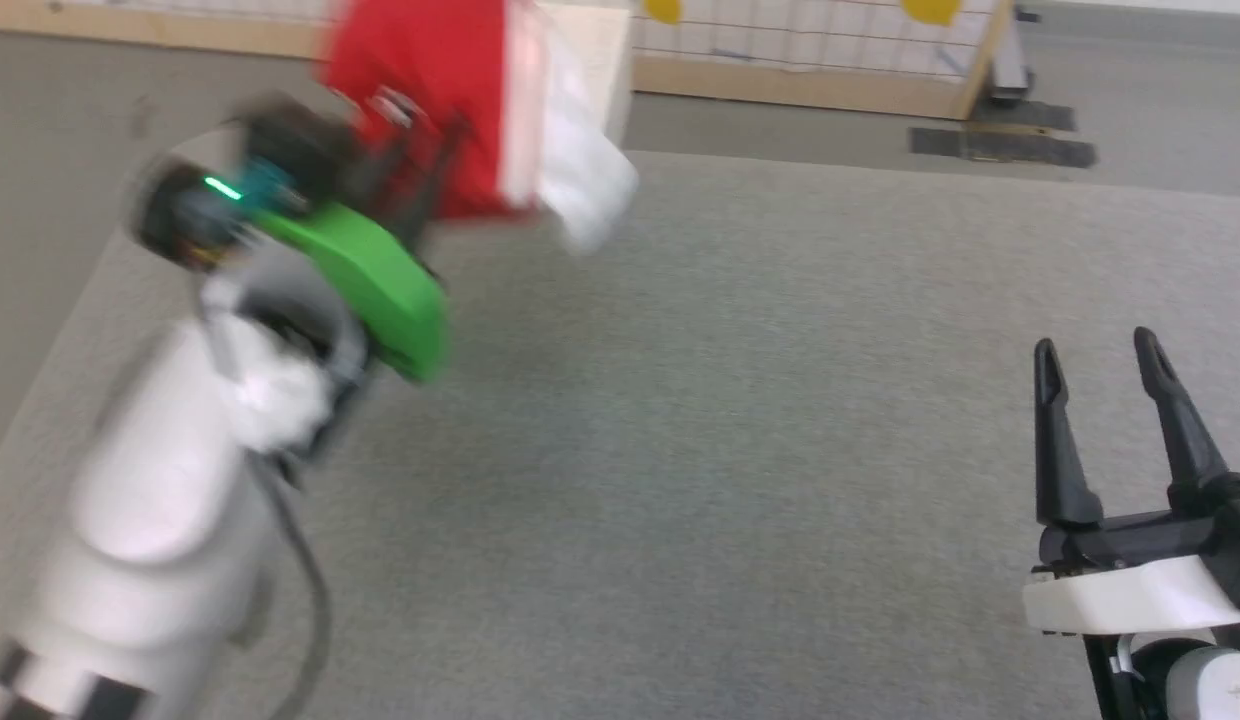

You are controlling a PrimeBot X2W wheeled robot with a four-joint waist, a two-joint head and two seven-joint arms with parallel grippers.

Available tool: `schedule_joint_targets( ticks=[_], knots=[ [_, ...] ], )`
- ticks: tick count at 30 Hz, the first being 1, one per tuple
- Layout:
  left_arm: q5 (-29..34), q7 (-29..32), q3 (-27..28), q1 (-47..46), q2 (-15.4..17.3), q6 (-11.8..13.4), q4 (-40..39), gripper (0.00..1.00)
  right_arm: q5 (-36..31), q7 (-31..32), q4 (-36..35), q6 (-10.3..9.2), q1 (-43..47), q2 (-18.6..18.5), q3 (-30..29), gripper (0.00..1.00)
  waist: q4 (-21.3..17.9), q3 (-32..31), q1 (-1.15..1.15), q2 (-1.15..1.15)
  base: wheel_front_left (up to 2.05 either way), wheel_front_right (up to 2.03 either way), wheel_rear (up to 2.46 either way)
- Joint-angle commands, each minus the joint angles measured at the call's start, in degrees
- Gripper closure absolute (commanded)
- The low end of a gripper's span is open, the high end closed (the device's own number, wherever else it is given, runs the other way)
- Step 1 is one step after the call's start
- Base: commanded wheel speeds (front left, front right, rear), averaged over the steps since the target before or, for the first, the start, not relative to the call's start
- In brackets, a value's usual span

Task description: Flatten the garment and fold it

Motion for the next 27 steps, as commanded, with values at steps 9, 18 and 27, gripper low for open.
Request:
schedule_joint_targets(
  ticks=[9,18,27],
  knots=[
    [1.3,-2.6,-9.1,9.0,-10.6,1.4,9.5,1.0,1.8,3.0,2.5,-0.1,0.1,0.0,1.6,0.0,-10.4,5.5,0.0,0.0,0.0,0.0,0.0],
    [2.0,-8.3,-13.5,10.1,-15.9,-1.1,21.4,0.0,1.8,4.9,6.6,-0.1,0.6,0.0,1.5,0.0,-9.8,4.6,0.0,0.0,0.0,0.0,0.0],
    [1.7,-18.3,-9.7,11.3,-13.8,1.2,17.3,0.0,1.3,5.5,9.8,-0.1,3.5,0.0,0.8,0.0,-3.5,-4.1,0.0,0.0,0.0,0.0,0.0]
  ],
)
